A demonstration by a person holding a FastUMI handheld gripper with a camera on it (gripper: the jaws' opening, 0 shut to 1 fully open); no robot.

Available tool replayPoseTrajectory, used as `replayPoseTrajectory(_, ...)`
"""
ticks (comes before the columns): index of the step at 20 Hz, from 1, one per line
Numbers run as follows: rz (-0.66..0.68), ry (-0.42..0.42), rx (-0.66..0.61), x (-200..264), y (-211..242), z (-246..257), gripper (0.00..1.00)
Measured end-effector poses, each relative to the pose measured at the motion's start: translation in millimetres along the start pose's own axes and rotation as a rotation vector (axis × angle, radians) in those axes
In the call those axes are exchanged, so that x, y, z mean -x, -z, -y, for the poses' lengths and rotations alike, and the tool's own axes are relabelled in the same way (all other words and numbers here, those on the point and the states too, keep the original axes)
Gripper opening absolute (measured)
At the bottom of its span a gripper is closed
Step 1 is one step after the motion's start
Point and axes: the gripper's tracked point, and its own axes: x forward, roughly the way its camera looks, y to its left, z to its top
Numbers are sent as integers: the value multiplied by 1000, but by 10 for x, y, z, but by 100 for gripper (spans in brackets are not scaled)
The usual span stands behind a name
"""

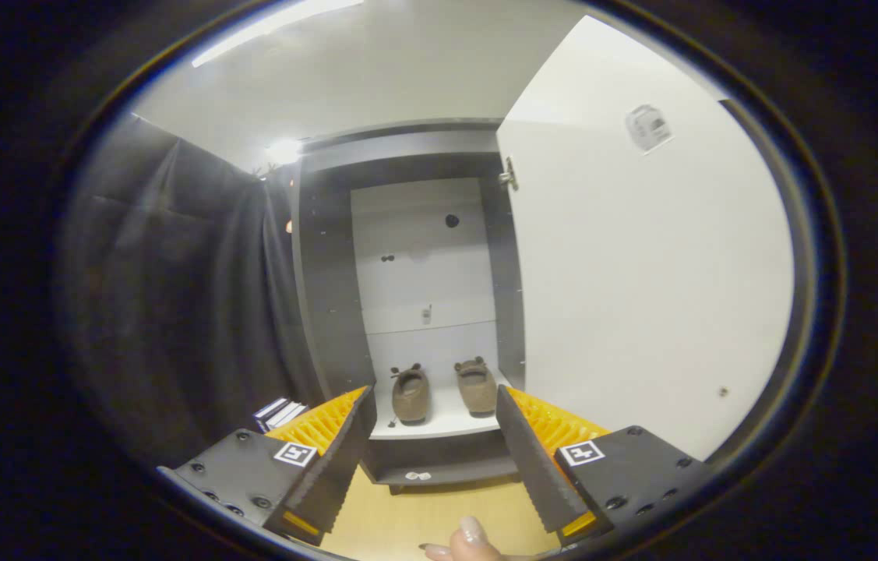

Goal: Open the shoe cabinet door, grab the shoes and put them into the shoe cabinet, then close the shoe cabinet door.

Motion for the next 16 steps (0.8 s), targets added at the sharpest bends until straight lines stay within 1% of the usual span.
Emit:
replayPoseTrajectory(2, 8, 64, 3, 320, 9, 127, 94)
replayPoseTrajectory(5, 2, 183, 14, 768, 21, 507, 94)
replayPoseTrajectory(7, -6, 248, 18, 987, 24, 761, 94)
replayPoseTrajectory(9, 14, 313, 7, 1124, -16, 1120, 94)
replayPoseTrajectory(11, 42, 384, 6, 1233, -72, 1502, 94)
replayPoseTrajectory(13, 65, 432, 23, 1269, -124, 1902, 94)
replayPoseTrajectory(14, 62, 442, 32, 1232, -129, 2105, 94)
replayPoseTrajectory(16, 54, 427, 41, 1084, -149, 2464, 94)
